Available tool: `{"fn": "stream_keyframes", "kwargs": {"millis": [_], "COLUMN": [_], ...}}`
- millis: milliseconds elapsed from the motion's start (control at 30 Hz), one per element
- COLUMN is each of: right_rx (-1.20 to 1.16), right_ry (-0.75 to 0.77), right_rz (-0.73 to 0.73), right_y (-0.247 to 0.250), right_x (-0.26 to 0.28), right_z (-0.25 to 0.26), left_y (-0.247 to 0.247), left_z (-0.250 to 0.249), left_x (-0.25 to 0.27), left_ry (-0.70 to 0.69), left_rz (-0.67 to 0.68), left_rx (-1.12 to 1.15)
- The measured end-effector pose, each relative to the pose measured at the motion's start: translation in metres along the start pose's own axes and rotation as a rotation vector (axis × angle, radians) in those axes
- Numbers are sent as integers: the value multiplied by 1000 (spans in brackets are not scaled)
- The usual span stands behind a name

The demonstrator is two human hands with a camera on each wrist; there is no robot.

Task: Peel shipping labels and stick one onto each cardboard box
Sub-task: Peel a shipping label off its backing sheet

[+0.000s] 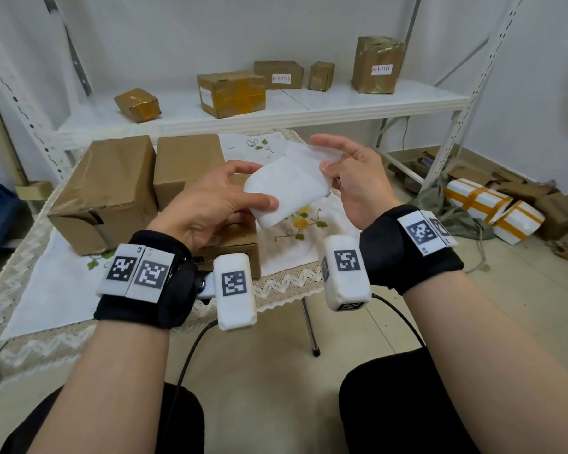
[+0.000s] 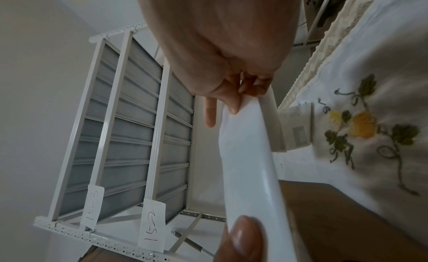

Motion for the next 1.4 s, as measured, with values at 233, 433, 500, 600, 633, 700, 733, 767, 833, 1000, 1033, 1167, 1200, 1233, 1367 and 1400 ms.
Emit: {"fn": "stream_keyframes", "kwargs": {"millis": [233, 433, 500, 600, 633, 700, 733, 767, 833, 1000, 1033, 1167, 1200, 1233, 1367, 1400], "right_rx": [-19, -24, -34, -52, -60, -71, -74, -74, -70, -70, -71, -69, -66, -64, -59, -59], "right_ry": [-4, -13, -18, -27, -24, -18, -17, -18, -18, -18, -20, -33, -36, -39, -48, -51], "right_rz": [-48, -116, -134, -153, -160, -171, -178, -186, -206, -248, -254, -267, -271, -275, -292, -295], "right_y": [4, 9, 10, 11, 12, 12, 13, 13, 14, 17, 17, 18, 18, 18, 19, 19], "right_x": [-9, -14, -14, -12, -11, -10, -10, -10, -10, -10, -11, -12, -12, -12, -12, -12], "right_z": [-7, -9, -9, -8, -7, -5, -5, -5, -6, -8, -8, -9, -9, -10, -10, -10], "left_y": [-2, -4, -4, -3, -3, -3, -3, -3, -2, -3, -3, -3, -3, -2, -2, -2], "left_z": [-2, -3, -2, -3, -3, -3, -3, -2, -2, -2, -2, -2, -2, -2, -3, -3], "left_x": [1, 3, 3, 3, 4, 3, 3, 2, 1, 1, 1, 1, 1, 1, 2, 3], "left_ry": [-1, 10, 8, 1, 0, -6, -11, -17, -25, -25, -26, -29, -27, -25, -23, -28], "left_rz": [24, 26, 25, 21, 24, 30, 31, 31, 31, 40, 42, 47, 49, 48, 48, 49], "left_rx": [2, 1, 2, -5, -5, -4, -6, -7, -8, -13, -13, -11, -8, -5, -6, -5]}}
Point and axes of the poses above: each hand's wrist, its own x-axis away from the middle knuckle, its own y-axis out of the back of the hand, z = x × y, the point moved 4 cm from there along -x, towards the middle knuckle, and after that the axes turned 4 degrees about z, right-handed, at the moved point
